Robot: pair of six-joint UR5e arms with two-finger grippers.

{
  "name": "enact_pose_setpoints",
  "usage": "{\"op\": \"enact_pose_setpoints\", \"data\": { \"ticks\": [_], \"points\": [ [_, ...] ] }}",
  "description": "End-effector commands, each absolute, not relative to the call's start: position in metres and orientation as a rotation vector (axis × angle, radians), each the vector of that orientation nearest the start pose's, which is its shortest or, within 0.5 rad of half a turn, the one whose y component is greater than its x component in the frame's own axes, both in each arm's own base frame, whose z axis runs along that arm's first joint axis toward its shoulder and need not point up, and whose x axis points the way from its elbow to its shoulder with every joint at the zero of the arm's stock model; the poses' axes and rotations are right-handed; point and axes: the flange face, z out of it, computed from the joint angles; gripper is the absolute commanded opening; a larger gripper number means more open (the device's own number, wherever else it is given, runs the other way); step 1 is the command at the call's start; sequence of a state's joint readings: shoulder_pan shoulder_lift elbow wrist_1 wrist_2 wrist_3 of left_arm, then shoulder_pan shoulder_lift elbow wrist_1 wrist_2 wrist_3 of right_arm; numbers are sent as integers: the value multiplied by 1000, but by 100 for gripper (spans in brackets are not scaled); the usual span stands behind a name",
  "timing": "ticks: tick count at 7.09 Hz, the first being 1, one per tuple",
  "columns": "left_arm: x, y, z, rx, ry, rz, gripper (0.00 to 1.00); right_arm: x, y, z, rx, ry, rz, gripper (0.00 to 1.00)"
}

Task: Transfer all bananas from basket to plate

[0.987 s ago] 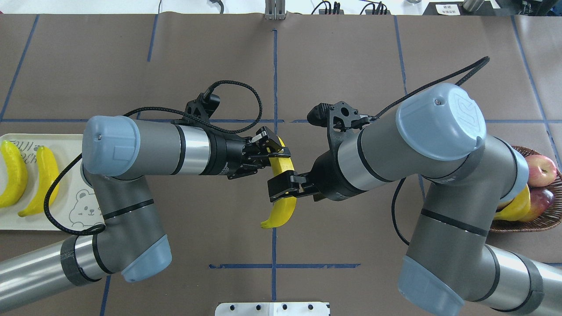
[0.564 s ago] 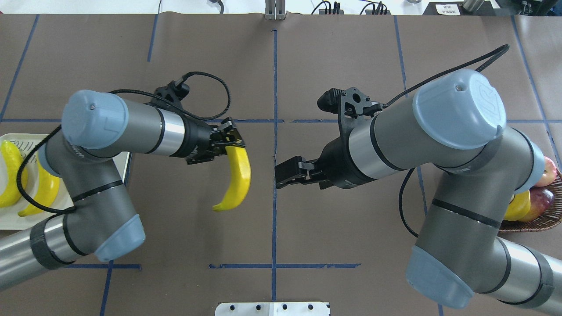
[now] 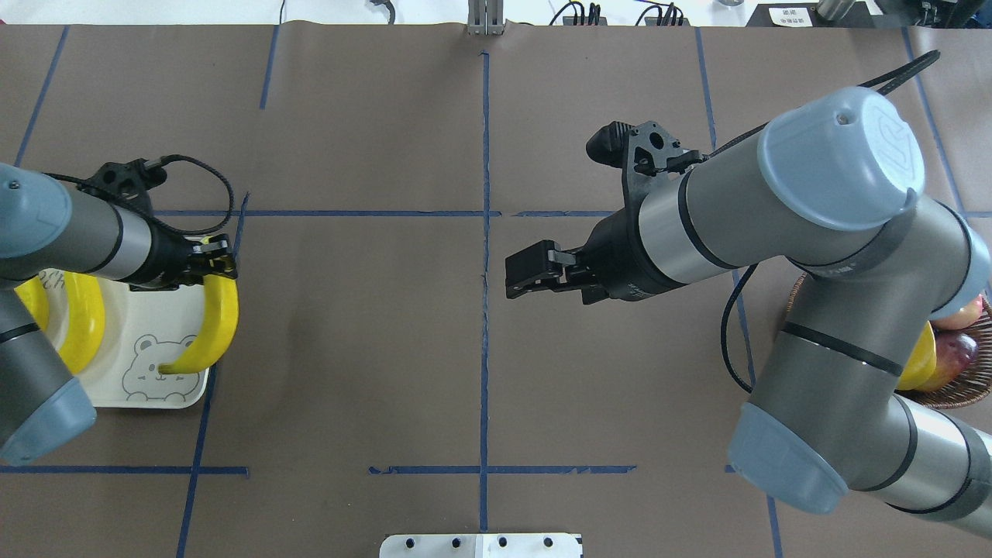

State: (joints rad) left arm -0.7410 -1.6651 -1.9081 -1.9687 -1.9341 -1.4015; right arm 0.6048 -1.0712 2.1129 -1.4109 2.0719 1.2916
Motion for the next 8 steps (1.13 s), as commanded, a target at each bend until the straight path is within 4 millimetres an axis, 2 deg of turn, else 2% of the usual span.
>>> {"op": "enact_pose_setpoints", "data": {
  "ticks": [1, 3, 5, 6, 7, 8],
  "points": [
    [305, -431, 473, 36, 782, -382, 0, -371, -373, 137, 109, -1239, 3, 100],
    [298, -440, 499, 60, 718, -421, 0, -371, -374, 139, 109, -1236, 8, 100],
    [288, -439, 526, 96, 656, -358, 0, -369, -376, 140, 110, -1233, 13, 100],
    [287, -440, 534, 99, 642, -363, 13, -369, -376, 140, 110, -1235, 14, 100],
    [287, -440, 539, 99, 637, -356, 98, -369, -376, 140, 109, -1235, 15, 100],
    [289, -441, 529, 107, 657, -348, 99, -367, -377, 140, 109, -1233, 20, 100]
  ]
}}
